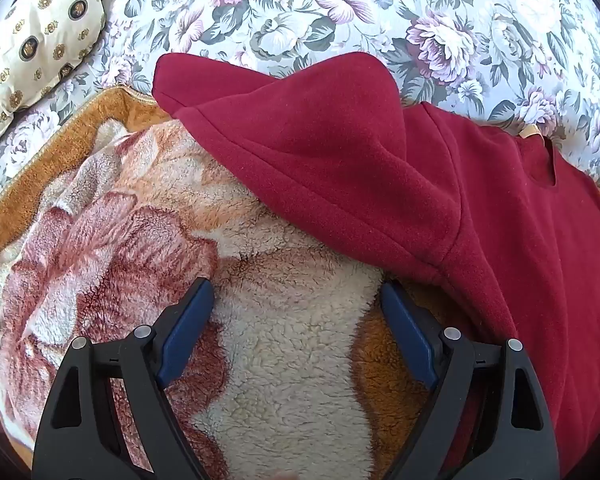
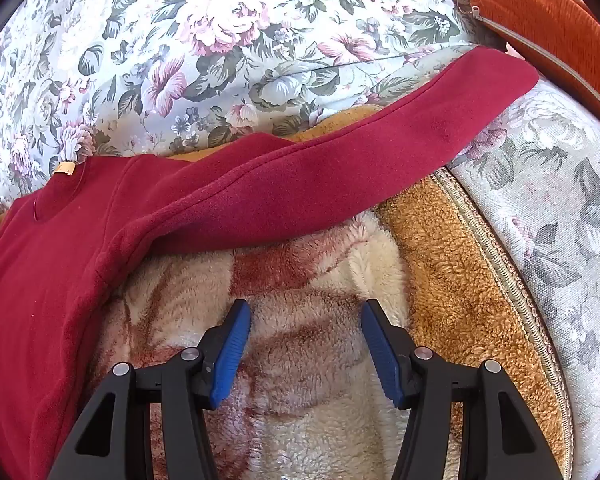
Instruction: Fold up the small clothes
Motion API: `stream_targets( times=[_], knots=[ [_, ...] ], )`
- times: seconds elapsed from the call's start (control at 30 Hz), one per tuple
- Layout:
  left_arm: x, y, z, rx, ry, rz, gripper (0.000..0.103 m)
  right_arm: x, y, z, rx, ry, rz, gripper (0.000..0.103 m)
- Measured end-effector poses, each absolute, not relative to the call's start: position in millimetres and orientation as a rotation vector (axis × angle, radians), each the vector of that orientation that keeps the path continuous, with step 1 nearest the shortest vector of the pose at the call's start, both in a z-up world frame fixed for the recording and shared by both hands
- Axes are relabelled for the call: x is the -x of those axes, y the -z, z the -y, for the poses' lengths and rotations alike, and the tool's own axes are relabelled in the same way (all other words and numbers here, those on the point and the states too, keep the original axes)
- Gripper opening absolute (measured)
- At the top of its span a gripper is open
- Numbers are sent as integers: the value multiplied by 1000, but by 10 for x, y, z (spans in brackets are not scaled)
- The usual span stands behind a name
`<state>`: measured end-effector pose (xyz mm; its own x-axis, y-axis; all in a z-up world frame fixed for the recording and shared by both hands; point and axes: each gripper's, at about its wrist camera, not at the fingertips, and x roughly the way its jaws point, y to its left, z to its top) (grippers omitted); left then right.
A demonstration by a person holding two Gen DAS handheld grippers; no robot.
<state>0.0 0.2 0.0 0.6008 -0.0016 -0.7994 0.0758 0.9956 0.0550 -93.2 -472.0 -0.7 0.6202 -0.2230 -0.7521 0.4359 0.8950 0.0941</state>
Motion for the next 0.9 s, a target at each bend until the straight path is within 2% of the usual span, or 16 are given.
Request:
stream_targets(
  times=[0.2,0.4,0.9],
  knots=[
    [37,-25,-4,-89,34,-930,86,944,-2,4733,-287,378,-817,56],
    [287,-278,-80,-44,45,-915,86,1090,-152,4634,-238,390,-844,56],
    [1012,-1143,111,-23,180,-818,86,2129,-1215,4378,-248,361,-628,56]
  ],
)
